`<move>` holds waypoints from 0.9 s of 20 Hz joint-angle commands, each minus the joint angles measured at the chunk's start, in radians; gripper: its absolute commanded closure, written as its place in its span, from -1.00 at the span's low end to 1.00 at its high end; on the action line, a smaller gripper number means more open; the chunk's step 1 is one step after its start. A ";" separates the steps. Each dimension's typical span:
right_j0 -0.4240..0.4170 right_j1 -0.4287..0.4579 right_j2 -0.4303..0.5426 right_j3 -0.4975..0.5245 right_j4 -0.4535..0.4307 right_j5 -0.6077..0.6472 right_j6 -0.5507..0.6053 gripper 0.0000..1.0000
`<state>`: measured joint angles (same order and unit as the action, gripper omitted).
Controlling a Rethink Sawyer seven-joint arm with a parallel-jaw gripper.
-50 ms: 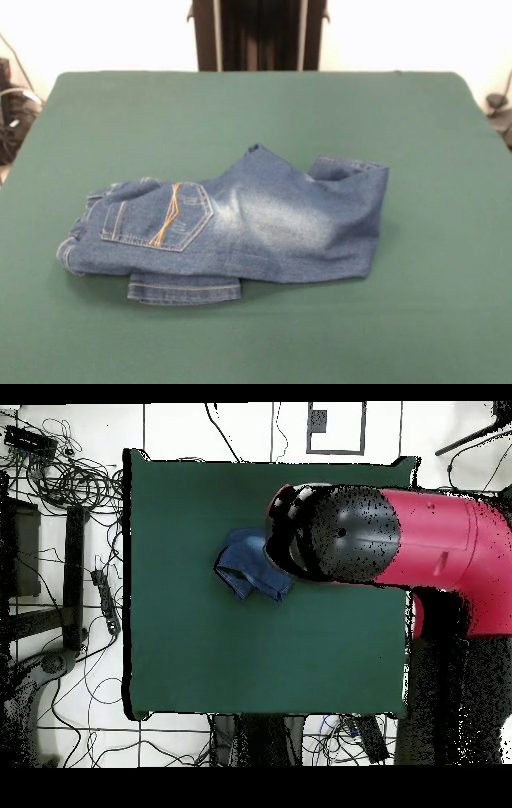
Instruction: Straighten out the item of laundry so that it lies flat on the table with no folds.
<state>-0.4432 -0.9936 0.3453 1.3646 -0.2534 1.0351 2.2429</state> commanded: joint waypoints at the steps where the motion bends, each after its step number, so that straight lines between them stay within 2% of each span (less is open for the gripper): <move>1: 0.050 0.089 -0.010 0.201 0.006 -0.054 0.045 -1.00; 10: 0.050 0.095 -0.010 0.248 0.003 -0.109 0.027 -1.00; 18: 0.065 0.102 -0.047 0.255 -0.013 -0.122 0.068 -1.00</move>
<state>-0.4327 -0.9930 0.3122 1.4417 -0.2536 0.9404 2.2429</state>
